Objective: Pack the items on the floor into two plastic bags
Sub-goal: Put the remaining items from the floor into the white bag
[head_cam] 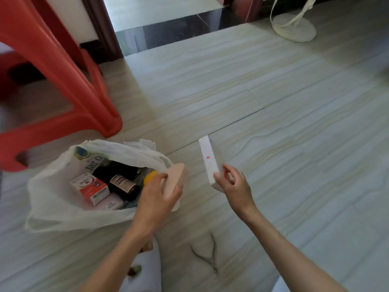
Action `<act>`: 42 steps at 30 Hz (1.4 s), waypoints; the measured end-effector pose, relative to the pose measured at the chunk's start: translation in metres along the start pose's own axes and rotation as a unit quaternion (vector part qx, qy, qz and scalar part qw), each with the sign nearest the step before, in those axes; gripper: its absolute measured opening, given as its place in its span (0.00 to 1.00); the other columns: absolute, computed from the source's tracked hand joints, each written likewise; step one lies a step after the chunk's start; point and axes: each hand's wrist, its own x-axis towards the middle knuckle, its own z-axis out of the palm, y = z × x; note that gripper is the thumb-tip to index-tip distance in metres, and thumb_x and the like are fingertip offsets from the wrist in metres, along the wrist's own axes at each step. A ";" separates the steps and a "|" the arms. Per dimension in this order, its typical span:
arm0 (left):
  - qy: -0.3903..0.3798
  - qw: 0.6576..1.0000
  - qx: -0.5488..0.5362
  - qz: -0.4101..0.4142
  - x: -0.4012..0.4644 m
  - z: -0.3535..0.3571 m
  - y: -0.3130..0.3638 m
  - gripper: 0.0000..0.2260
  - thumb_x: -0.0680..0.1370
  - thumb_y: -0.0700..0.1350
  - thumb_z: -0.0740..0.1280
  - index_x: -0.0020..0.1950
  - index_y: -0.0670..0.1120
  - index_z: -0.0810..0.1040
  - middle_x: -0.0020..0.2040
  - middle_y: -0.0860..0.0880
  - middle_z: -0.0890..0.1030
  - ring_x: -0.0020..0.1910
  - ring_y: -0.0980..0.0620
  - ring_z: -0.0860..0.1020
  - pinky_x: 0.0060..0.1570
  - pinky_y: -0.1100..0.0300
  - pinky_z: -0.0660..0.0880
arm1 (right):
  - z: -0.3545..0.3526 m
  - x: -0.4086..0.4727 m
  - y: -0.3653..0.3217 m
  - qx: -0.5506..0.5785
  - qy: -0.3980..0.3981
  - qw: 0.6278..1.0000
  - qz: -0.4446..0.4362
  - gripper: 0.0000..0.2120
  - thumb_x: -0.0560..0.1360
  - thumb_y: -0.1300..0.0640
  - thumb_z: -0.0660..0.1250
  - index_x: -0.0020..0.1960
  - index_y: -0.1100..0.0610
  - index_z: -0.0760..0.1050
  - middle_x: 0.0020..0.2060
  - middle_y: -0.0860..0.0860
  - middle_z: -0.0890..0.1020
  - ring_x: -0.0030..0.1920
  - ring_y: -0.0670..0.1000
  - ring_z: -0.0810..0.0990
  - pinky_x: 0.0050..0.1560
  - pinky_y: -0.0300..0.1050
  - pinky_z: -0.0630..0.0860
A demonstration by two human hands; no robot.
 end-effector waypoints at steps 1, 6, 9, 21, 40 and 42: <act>0.010 1.000 -0.001 -0.011 -0.001 -0.013 -0.007 0.24 0.74 0.57 0.65 0.66 0.47 0.69 0.60 0.47 0.75 0.56 0.48 0.73 0.49 0.56 0.70 | 0.010 -0.010 -0.011 0.017 -0.035 0.999 -0.019 0.27 0.69 0.43 0.65 0.65 0.52 0.70 0.59 0.48 0.72 0.56 0.48 0.75 0.53 0.42 0.72; 0.091 0.989 -0.029 -0.111 -0.011 -0.077 -0.053 0.24 0.75 0.56 0.65 0.66 0.45 0.68 0.61 0.45 0.75 0.56 0.46 0.74 0.49 0.53 0.71 | 0.061 -0.036 -0.038 0.036 -0.175 0.981 -0.076 0.25 0.65 0.41 0.61 0.58 0.51 0.75 0.54 0.49 0.79 0.51 0.44 0.78 0.44 0.33 0.74; 0.108 0.980 0.003 -0.168 -0.005 -0.101 -0.076 0.28 0.72 0.56 0.66 0.68 0.44 0.66 0.64 0.41 0.73 0.61 0.41 0.71 0.56 0.49 0.70 | 0.093 -0.037 -0.042 -0.031 -0.193 0.977 -0.082 0.11 0.74 0.47 0.63 0.54 0.48 0.76 0.51 0.48 0.79 0.47 0.41 0.77 0.40 0.32 0.74; 0.159 0.982 0.027 -0.097 0.045 -0.092 -0.101 0.22 0.76 0.45 0.65 0.67 0.41 0.65 0.67 0.41 0.63 0.65 0.43 0.65 0.63 0.51 0.66 | 0.181 0.010 -0.063 -0.351 -0.002 0.902 -0.253 0.33 0.69 0.32 0.50 0.60 0.54 0.74 0.60 0.52 0.75 0.60 0.56 0.72 0.57 0.52 0.68; 0.043 0.960 0.139 0.239 -0.024 -0.028 -0.083 0.17 0.72 0.35 0.65 0.61 0.41 0.74 0.57 0.42 0.76 0.59 0.46 0.72 0.58 0.56 0.71 | 0.099 -0.029 0.018 -0.268 -0.054 0.950 -0.150 0.21 0.78 0.55 0.60 0.70 0.58 0.66 0.69 0.53 0.68 0.70 0.52 0.64 0.70 0.44 0.60; -0.063 0.945 0.181 0.266 -0.035 0.001 -0.074 0.20 0.72 0.40 0.59 0.64 0.43 0.71 0.61 0.41 0.75 0.62 0.42 0.73 0.59 0.53 0.72 | 0.082 -0.039 0.052 -0.283 -0.026 0.953 -0.107 0.19 0.77 0.58 0.62 0.67 0.60 0.68 0.65 0.57 0.71 0.67 0.56 0.68 0.67 0.46 0.63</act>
